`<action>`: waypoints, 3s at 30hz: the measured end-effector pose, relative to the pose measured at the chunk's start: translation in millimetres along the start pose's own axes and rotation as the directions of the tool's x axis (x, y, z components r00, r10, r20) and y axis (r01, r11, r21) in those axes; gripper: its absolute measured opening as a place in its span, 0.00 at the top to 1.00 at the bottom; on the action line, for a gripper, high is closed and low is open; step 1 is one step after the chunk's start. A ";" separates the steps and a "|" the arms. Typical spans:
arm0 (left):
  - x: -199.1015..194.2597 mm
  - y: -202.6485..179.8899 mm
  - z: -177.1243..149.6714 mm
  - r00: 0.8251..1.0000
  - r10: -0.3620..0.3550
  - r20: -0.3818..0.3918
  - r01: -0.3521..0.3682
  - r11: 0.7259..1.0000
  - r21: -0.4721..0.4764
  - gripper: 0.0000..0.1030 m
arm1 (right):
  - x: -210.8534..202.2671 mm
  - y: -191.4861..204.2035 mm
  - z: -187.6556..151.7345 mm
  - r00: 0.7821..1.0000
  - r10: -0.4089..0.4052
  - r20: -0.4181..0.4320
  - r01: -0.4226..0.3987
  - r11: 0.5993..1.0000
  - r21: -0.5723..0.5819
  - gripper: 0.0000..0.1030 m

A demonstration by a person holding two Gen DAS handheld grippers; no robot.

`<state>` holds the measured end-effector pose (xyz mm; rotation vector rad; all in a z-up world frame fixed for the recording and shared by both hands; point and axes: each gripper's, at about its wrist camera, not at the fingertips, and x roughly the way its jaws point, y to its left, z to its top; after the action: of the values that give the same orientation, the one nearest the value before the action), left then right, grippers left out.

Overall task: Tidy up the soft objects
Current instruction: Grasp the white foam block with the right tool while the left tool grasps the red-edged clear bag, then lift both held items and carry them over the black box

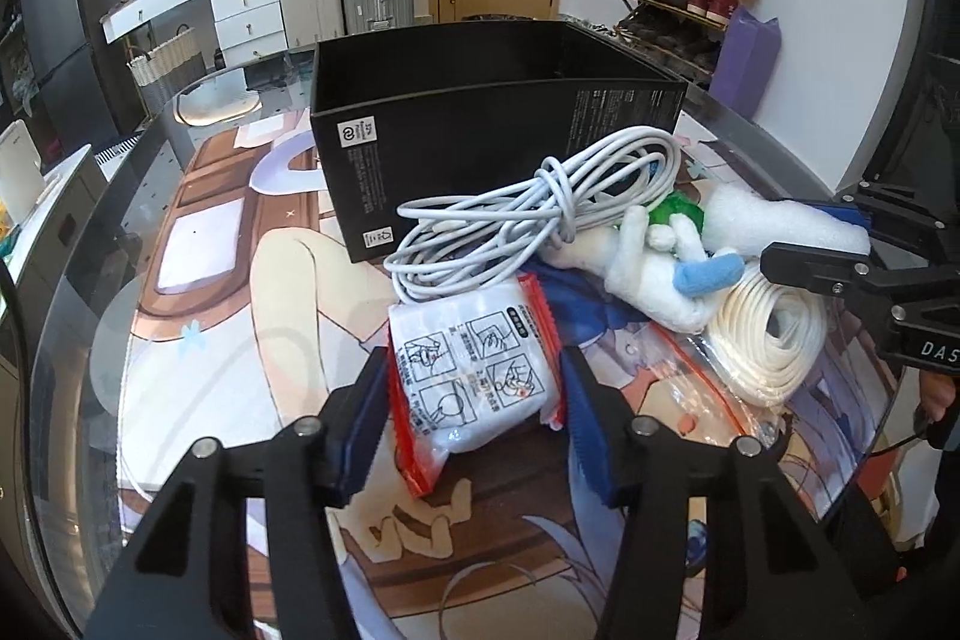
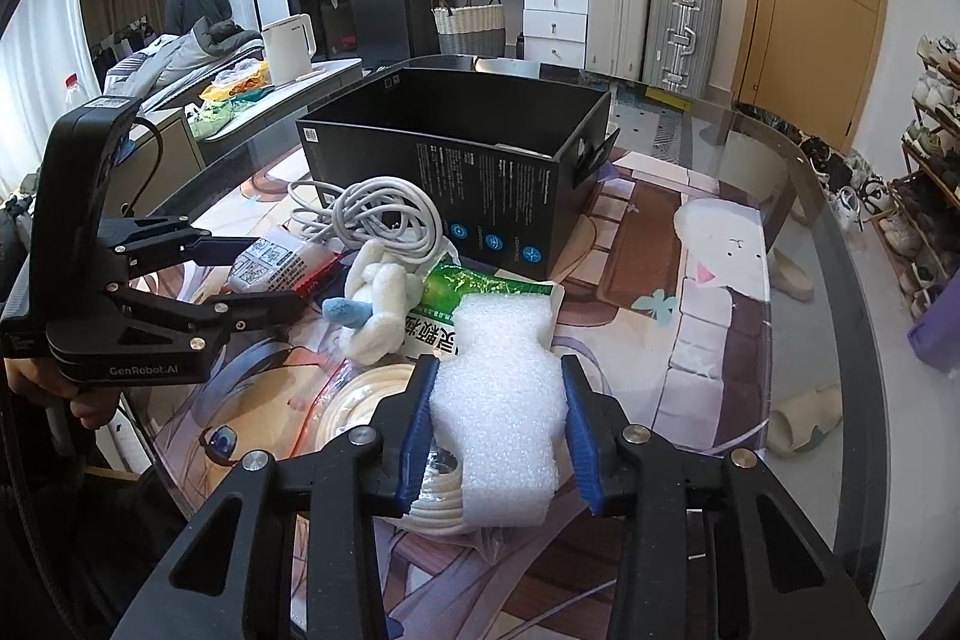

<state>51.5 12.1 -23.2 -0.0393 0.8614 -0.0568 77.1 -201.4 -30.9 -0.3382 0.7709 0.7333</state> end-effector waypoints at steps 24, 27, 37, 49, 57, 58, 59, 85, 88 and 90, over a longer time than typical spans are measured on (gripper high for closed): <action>-51.8 8.5 0.9 0.992 -0.034 0.123 0.034 0.999 0.007 0.49 | -38.0 8.5 15.8 0.991 -0.015 0.133 0.019 1.000 -0.025 0.63; -59.0 9.7 3.5 0.989 -0.038 0.141 0.037 0.999 0.005 0.49 | -42.7 13.5 20.3 0.988 -0.016 0.151 0.021 0.999 -0.036 0.63; -75.4 13.2 23.5 0.976 -0.031 0.217 0.033 0.999 -0.003 0.49 | -51.9 21.7 44.8 0.979 -0.020 0.205 0.030 0.999 -0.044 0.63; -62.9 23.1 56.0 0.968 -0.002 0.252 0.007 1.000 -0.020 0.49 | -50.7 19.7 72.3 0.970 -0.022 0.243 0.031 0.999 -0.032 0.63; -50.6 23.0 69.5 0.969 0.011 0.246 -0.005 1.000 -0.023 0.49 | -44.6 10.1 83.0 0.968 -0.019 0.251 0.024 1.000 -0.015 0.63; -49.4 24.1 72.8 0.970 0.012 0.244 -0.006 1.000 -0.022 0.49 | -43.4 9.3 84.2 0.968 -0.019 0.251 0.023 1.000 -0.015 0.63; -47.3 24.8 75.5 0.970 0.014 0.243 -0.009 1.000 -0.023 0.49 | -42.0 8.3 85.4 0.968 -0.018 0.251 0.022 1.000 -0.015 0.63; 1.0 23.0 104.3 0.978 0.034 0.204 -0.033 0.999 -0.009 0.49 | -8.3 -11.0 111.4 0.976 0.018 0.218 -0.017 1.000 -0.007 0.63; 5.4 23.5 105.7 0.980 0.035 0.198 -0.035 0.999 -0.007 0.49 | -3.8 -12.2 113.4 0.977 0.022 0.210 -0.021 1.000 -0.005 0.63; 8.2 23.3 107.1 0.980 0.036 0.194 -0.036 0.999 -0.006 0.49 | -0.5 -12.3 114.8 0.978 0.025 0.205 -0.025 1.000 -0.004 0.63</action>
<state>138.9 36.0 38.9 -0.0314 0.6666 -0.0175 144.0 -149.9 47.8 -0.2502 0.5802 0.7794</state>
